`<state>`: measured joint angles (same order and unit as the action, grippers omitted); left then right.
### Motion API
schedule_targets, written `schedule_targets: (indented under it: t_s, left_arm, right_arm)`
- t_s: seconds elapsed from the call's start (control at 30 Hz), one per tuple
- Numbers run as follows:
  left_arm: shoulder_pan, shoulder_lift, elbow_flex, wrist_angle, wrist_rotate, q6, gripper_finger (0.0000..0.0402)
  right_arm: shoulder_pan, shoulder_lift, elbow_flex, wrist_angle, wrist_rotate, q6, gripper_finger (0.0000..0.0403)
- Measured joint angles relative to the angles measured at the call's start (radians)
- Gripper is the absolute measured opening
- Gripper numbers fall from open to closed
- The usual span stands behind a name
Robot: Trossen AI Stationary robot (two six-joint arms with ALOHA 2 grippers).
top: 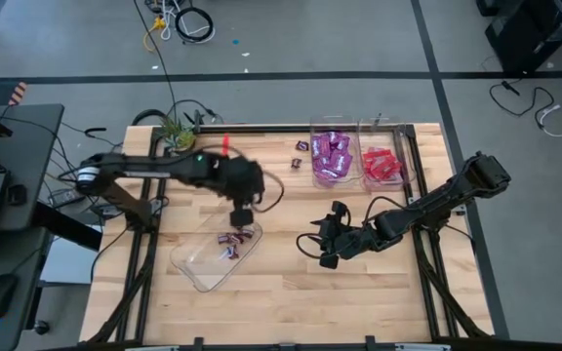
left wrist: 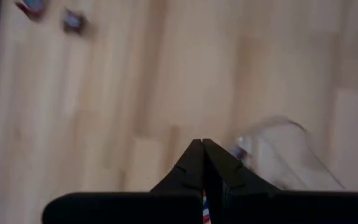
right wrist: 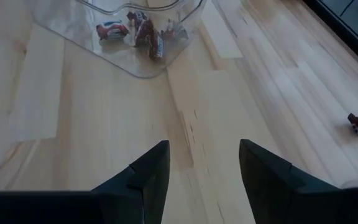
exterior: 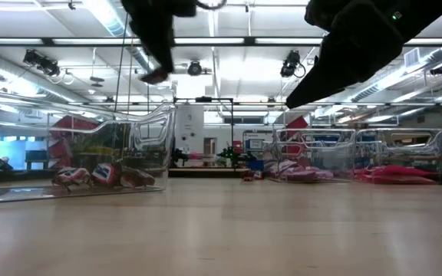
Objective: Sort candy
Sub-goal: Put the brown candy into the bottom transparent bin
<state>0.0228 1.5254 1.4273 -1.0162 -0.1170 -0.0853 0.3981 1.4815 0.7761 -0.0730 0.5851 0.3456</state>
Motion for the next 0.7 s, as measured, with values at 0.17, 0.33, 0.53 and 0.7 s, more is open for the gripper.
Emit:
schedule_targets:
  t_s: [0.17,0.33,0.53,0.7]
  left_arm:
    - [-0.130,-0.012,-0.023,-0.130,-0.004,-0.205,0.0000]
    - [-0.209,-0.012,-0.127,-0.151,0.032,-0.354,0.0000]
    - [-0.231,-0.023,-0.313,0.023,0.143,-0.422,0.0000]
    - [-0.233,-0.029,-0.451,0.090,0.171,-0.442,0.0000]
  right_arm:
    - [0.000,0.000,0.000,-0.002,-0.002,0.003,0.0178]
    - [0.000,0.000,0.000,-0.001,-0.002,0.003,0.0176]
    - [0.000,0.000,0.000,-0.002,-0.002,0.001,0.0177]
    - [0.000,0.000,0.000,-0.012,-0.002,0.000,0.0174]
